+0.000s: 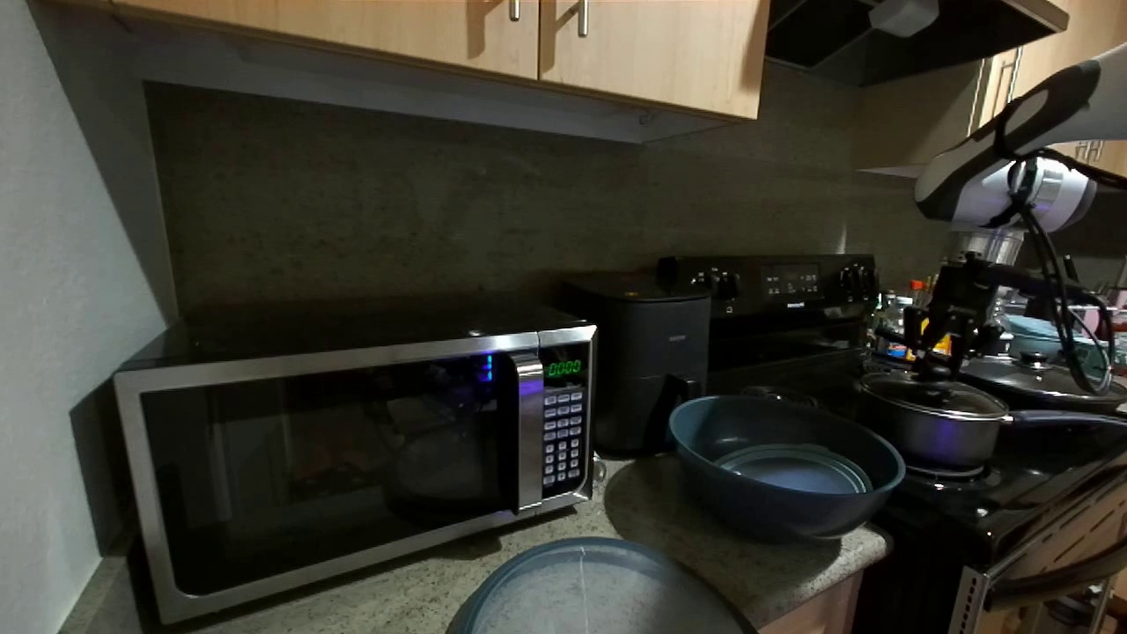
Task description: Remove the glass lid from the pot on the bottom left plate and place it inside the the bowl on the left side of the countertop
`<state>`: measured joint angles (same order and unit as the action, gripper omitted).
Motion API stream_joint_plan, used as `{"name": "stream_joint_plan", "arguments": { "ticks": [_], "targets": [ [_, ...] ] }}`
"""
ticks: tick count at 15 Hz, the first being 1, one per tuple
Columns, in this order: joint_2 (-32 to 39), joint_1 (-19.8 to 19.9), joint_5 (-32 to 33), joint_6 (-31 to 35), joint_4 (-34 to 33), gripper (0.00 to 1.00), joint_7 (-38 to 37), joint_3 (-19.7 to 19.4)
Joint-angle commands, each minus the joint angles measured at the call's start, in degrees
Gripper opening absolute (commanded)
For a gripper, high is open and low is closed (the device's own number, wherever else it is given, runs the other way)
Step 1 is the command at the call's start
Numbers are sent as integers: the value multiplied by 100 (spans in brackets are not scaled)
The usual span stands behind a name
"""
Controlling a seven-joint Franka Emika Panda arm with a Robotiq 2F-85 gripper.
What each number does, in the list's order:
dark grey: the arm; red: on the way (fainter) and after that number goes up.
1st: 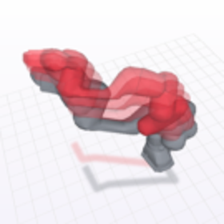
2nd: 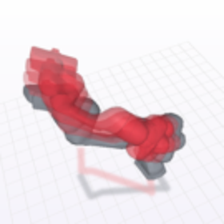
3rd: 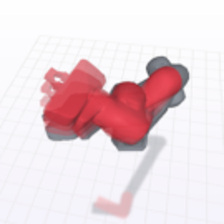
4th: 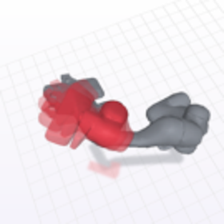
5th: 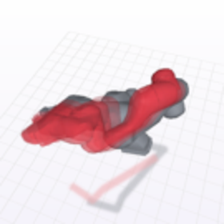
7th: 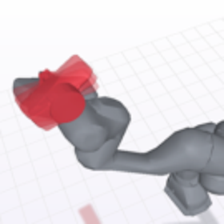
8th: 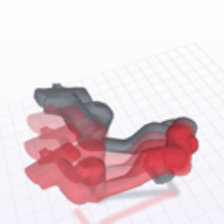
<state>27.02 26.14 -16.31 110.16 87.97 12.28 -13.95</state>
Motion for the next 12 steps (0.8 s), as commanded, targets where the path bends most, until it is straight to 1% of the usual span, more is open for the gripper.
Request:
{"name": "stream_joint_plan", "arguments": {
  "ticks": [1,8,9,10,12],
  "targets": [
    [-224,4,47,53,212,22,-142,25],
    [-1735,-165,-264,947,1600,22,260,130],
    [-1001,-154,-111,643,849,22,36,62],
    [-1151,-185,-121,632,945,47,42,46],
    [-1137,-193,-119,614,941,47,40,44]
  ]
}}
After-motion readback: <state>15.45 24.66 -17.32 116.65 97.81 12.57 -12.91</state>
